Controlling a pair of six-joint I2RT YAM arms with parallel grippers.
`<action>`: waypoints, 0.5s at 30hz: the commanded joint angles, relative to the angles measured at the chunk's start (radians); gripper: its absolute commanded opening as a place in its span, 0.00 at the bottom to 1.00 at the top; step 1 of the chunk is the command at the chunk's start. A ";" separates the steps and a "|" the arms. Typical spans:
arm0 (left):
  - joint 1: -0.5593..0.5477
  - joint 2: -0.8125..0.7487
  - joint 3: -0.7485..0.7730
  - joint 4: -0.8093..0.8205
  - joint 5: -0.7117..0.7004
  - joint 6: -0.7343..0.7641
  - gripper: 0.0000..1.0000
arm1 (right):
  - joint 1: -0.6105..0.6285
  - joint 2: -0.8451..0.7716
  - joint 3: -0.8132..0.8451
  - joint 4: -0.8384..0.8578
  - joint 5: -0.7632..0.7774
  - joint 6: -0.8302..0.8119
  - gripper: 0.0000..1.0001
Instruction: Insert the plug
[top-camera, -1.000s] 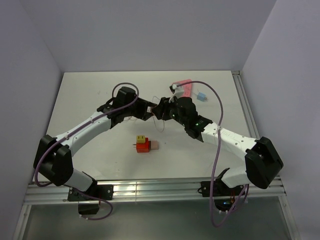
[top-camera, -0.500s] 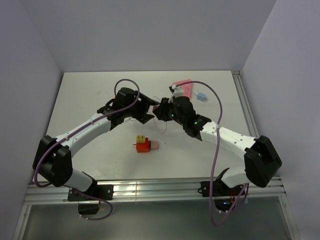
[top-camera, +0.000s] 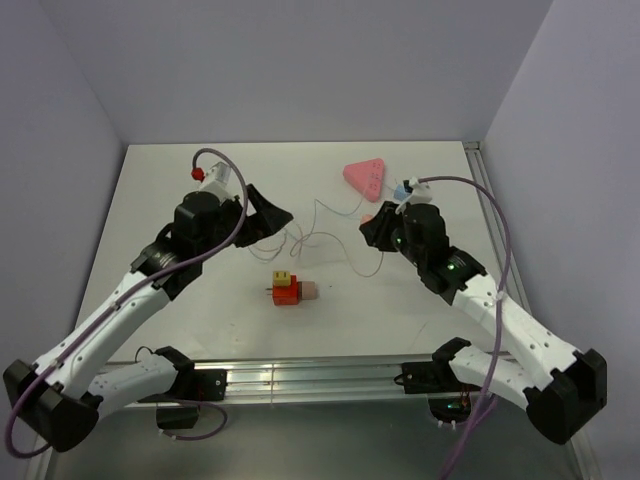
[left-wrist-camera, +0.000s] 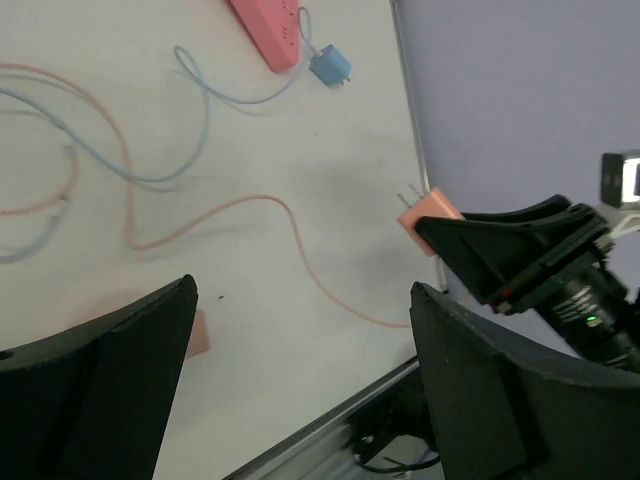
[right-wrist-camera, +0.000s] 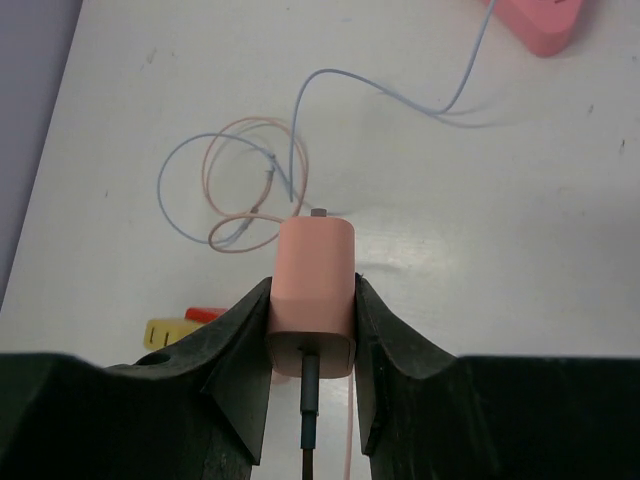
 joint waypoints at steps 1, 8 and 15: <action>-0.008 -0.057 -0.060 -0.108 -0.061 0.218 0.92 | -0.007 -0.114 -0.021 -0.100 -0.037 -0.013 0.00; -0.093 0.026 0.020 -0.413 -0.270 0.065 0.93 | -0.010 -0.261 -0.069 -0.166 -0.100 -0.007 0.00; -0.133 0.017 -0.034 -0.397 -0.209 -0.042 0.99 | -0.010 -0.356 -0.078 -0.224 -0.103 -0.016 0.00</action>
